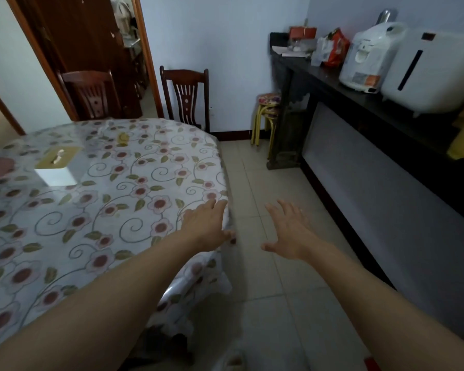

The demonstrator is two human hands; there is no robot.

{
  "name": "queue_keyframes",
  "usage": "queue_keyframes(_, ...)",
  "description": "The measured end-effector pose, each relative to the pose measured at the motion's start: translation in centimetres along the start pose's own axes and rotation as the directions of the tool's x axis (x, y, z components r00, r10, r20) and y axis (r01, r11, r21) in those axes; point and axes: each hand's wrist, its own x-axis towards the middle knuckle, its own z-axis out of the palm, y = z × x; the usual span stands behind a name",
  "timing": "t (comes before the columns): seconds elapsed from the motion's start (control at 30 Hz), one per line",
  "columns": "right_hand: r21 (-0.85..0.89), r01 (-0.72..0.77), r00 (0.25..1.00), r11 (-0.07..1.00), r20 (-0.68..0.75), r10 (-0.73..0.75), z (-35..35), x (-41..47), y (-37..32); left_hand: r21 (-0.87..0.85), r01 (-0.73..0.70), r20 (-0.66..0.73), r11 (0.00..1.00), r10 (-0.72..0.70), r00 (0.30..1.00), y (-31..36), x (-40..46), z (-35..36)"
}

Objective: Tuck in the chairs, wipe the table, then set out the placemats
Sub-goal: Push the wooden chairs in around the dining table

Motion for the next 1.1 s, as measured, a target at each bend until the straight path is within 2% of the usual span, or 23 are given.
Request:
queue_keyframes(0.47, -0.037, 0.077, 0.996, 0.996, -0.052, -0.079, -9.1, 25.3, 11.8, -0.065, 0.040, -0.043, 0.997, -0.043, 0.998, 1.9, 28.2, -7.0)
queue_keyframes(0.8, -0.084, 0.180, 0.981, 0.980, -0.063, -0.185, -14.1, 48.0, 21.0, -0.085, 0.197, -0.084, 0.977, -0.204, 0.975, 3.4, 49.3, -10.7)
queue_keyframes(1.1, -0.066, 0.351, 0.936, 0.934, 0.024, -0.350, -19.0, 68.8, 25.7, -0.169, 0.362, -0.108, 0.917, -0.383, 0.918, 2.1, 65.9, -14.8)
